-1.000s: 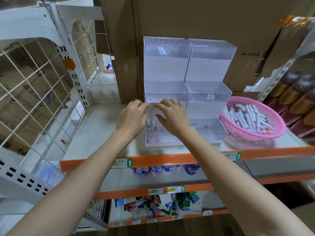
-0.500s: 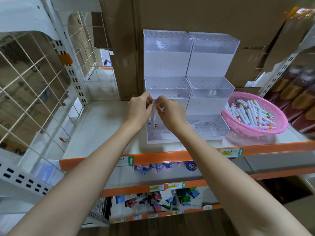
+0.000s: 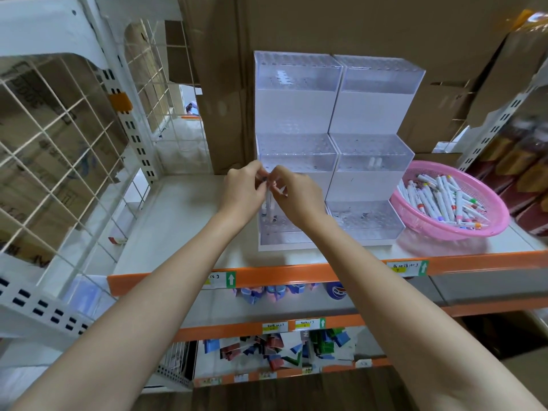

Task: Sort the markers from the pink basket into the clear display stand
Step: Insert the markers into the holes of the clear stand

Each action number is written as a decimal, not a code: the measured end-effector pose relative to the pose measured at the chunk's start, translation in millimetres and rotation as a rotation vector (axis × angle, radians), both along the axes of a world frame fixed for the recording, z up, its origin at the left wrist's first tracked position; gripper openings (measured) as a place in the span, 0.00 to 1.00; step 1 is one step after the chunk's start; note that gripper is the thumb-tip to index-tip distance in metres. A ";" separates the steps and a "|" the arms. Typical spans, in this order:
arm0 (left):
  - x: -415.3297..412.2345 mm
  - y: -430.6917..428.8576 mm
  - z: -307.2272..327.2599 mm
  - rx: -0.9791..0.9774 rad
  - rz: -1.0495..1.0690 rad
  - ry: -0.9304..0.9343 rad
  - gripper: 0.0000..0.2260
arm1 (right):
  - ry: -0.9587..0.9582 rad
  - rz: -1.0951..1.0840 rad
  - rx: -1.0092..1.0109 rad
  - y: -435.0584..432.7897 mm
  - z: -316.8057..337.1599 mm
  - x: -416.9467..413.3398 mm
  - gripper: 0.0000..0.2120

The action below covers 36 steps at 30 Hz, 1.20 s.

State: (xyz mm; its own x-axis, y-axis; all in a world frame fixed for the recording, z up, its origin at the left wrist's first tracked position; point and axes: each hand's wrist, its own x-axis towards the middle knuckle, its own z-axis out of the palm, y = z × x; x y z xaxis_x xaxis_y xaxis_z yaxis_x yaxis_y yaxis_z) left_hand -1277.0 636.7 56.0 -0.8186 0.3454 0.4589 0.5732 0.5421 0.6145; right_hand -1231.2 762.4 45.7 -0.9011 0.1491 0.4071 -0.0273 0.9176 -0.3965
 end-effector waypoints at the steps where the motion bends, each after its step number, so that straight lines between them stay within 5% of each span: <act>1: -0.2 -0.6 -1.0 -0.006 -0.010 0.018 0.01 | -0.003 0.001 -0.002 0.2 0.4 -0.2 0.04; 14: -4.8 -5.6 -9.8 -0.105 -0.073 0.034 0.03 | 0.002 0.004 0.006 -0.2 -0.6 -1.5 0.06; 26: 13.6 -11.0 -4.1 -0.311 0.050 0.421 0.13 | 0.044 -0.076 0.306 13.1 7.0 18.4 0.14; 36: 56.7 52.4 -20.1 -0.640 -0.185 0.257 0.28 | -0.172 -0.211 0.287 73.8 -12.3 82.4 0.28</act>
State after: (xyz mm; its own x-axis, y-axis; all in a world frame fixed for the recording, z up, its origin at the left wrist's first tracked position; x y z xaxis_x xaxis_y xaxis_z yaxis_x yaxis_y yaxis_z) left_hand -1220.3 689.2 35.9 -0.6137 0.7343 0.2902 0.7747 0.6309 0.0419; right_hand -1148.7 836.2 33.4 -0.9217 0.2401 0.3045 0.2180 0.9703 -0.1051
